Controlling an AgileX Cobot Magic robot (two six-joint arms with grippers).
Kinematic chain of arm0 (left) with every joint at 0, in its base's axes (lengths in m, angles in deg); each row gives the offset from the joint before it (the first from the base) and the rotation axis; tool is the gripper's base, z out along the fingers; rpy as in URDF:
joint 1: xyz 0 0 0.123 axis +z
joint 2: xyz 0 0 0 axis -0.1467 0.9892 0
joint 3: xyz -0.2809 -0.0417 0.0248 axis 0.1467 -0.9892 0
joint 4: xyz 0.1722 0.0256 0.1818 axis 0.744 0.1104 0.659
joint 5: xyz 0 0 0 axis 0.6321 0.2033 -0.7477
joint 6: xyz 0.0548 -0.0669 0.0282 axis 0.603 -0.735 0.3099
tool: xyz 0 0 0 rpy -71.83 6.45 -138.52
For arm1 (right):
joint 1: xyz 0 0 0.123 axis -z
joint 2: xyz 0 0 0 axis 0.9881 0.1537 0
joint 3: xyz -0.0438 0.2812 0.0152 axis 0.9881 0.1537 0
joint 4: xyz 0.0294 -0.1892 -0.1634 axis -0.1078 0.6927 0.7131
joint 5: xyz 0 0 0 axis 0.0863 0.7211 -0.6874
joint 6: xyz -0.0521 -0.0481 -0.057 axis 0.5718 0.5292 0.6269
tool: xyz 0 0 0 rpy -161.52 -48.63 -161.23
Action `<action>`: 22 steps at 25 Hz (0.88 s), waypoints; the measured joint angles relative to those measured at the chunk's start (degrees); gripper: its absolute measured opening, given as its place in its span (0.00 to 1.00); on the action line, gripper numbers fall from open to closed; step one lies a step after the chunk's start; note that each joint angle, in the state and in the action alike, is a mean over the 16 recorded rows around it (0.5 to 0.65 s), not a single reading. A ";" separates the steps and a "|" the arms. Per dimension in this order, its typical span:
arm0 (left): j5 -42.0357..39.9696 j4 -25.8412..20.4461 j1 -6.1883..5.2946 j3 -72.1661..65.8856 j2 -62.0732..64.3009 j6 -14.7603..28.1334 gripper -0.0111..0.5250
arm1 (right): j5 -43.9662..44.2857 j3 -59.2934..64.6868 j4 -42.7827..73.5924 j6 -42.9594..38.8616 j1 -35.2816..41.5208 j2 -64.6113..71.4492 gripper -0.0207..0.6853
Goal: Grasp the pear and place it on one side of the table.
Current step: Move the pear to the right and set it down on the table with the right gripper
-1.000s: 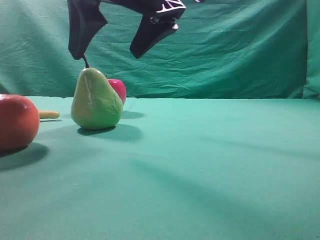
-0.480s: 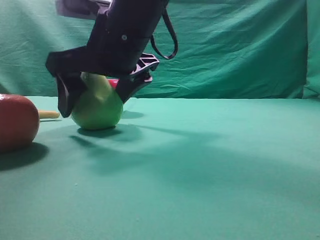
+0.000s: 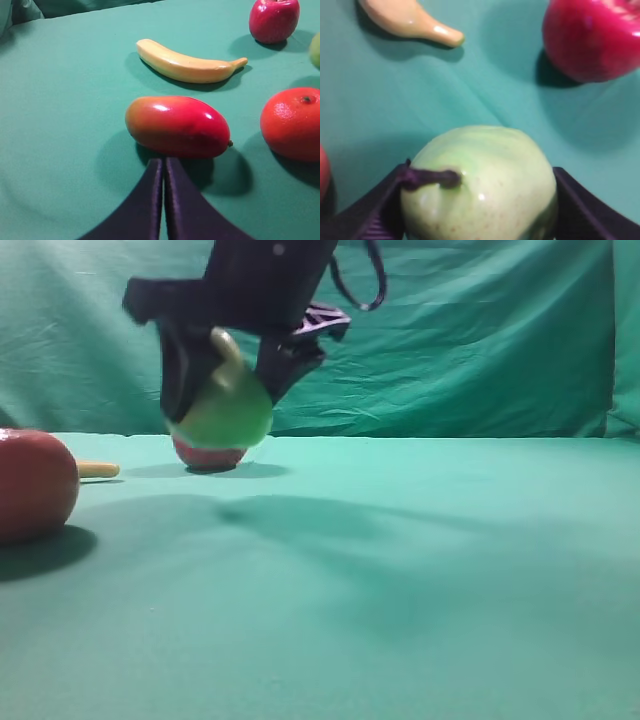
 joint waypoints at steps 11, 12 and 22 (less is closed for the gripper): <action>0.00 0.00 0.00 0.00 0.00 0.00 0.02 | -12.51 24.76 0.06 -0.61 12.90 -9.59 0.73; 0.00 0.00 0.00 0.00 0.00 0.00 0.02 | -13.75 26.10 0.06 -0.61 13.37 -9.46 0.73; 0.00 0.00 0.00 0.00 0.00 0.00 0.02 | -19.45 31.25 0.06 -0.61 14.52 -8.27 0.83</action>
